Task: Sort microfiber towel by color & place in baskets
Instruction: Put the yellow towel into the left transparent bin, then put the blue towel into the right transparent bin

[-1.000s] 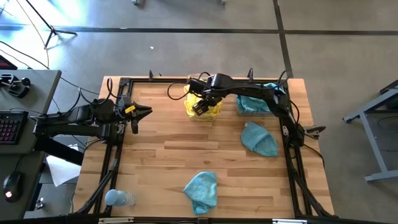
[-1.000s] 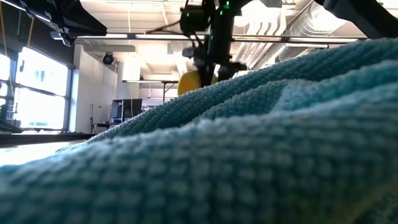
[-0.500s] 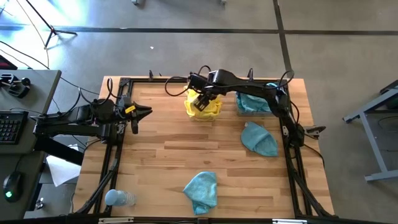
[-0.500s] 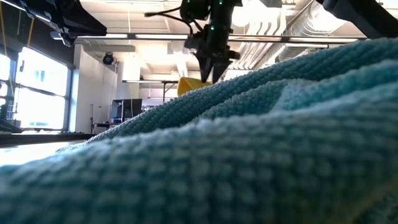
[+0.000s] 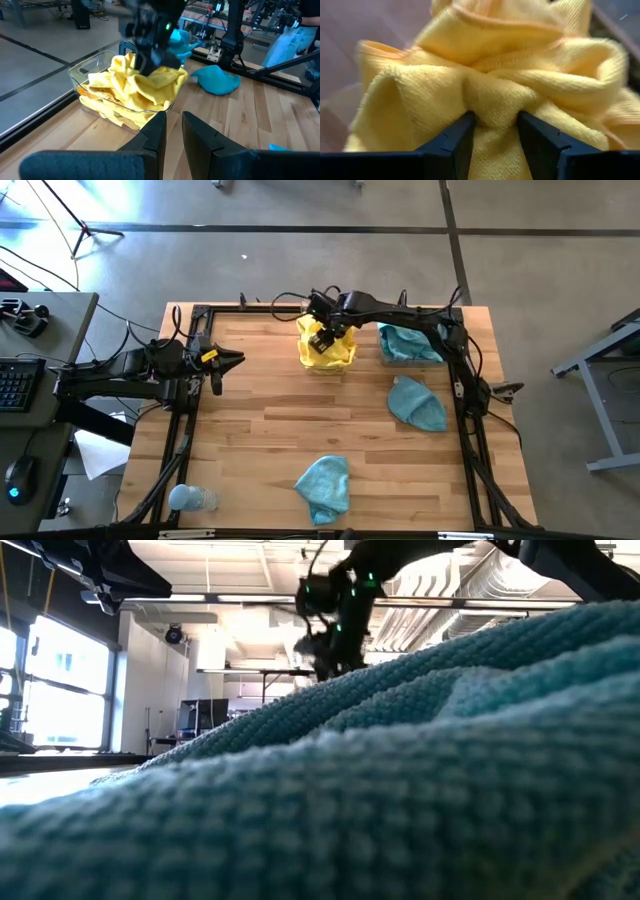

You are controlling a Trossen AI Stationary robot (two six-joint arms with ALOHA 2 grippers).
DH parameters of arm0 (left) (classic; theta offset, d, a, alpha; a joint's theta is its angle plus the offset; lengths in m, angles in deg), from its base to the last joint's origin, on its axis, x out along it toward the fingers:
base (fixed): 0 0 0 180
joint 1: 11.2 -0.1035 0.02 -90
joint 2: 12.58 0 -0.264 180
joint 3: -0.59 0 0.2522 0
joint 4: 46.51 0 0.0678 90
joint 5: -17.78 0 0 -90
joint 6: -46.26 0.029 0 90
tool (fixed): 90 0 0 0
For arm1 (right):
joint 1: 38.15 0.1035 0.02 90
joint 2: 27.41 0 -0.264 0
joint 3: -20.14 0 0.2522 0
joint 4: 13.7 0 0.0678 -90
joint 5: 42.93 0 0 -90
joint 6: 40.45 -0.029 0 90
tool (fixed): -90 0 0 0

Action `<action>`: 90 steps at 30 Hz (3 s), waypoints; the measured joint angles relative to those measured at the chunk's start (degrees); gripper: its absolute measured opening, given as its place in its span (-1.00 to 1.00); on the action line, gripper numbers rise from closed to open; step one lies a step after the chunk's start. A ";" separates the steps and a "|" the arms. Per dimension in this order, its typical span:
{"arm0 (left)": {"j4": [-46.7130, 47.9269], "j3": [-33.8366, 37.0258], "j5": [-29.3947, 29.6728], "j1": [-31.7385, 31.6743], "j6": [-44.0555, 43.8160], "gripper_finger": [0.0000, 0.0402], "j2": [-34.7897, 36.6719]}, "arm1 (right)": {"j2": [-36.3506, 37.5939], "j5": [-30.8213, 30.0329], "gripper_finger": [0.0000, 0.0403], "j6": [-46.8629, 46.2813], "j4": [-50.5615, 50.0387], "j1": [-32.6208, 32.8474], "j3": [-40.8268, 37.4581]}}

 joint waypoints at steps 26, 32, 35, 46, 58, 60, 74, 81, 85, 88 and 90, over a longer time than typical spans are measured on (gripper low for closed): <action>0.00 0.00 0.00 0.00 0.01 -0.75 -0.01 | -0.15 0.38 -0.32 -2.54 -12.14 -0.01 13.26; -0.22 0.00 0.02 0.00 8.84 -0.75 -0.02 | 0.27 -4.62 -0.32 -4.82 -16.52 4.45 15.94; -0.20 0.02 0.02 0.00 11.95 -0.75 -0.02 | 0.39 -6.58 -0.37 -6.94 -19.74 7.74 15.99; -0.22 0.02 0.02 0.00 11.98 -0.75 -0.02 | 6.89 -14.82 -0.81 -24.79 -23.00 21.50 2.81; -0.27 0.02 0.02 0.02 7.99 -0.75 0.00 | 22.36 -16.48 -0.99 -56.05 -11.67 37.97 -26.69; -0.29 0.02 0.02 0.00 8.00 -0.75 0.00 | 25.79 -16.90 -1.00 -59.14 -9.06 39.37 -31.75; -7.87 0.02 0.04 0.02 11.54 -0.75 -0.02 | 50.77 -18.90 -1.00 -74.74 -14.47 42.16 -54.87; -7.65 0.02 0.26 0.00 11.74 -0.75 -0.02 | 58.10 -16.62 -0.75 -69.28 -15.64 41.99 -63.19; -7.60 0.02 0.31 0.00 12.50 -0.75 -0.17 | 59.10 -11.89 -0.41 -68.98 -14.33 41.42 -68.18; -7.60 0.02 0.31 0.00 12.52 -0.75 -0.17 | 59.07 -9.34 -0.13 -68.83 -10.71 40.61 -71.50; -7.57 0.02 0.69 0.01 12.52 -0.75 -0.32 | 59.06 -8.31 0.07 -67.61 -7.79 40.04 -73.25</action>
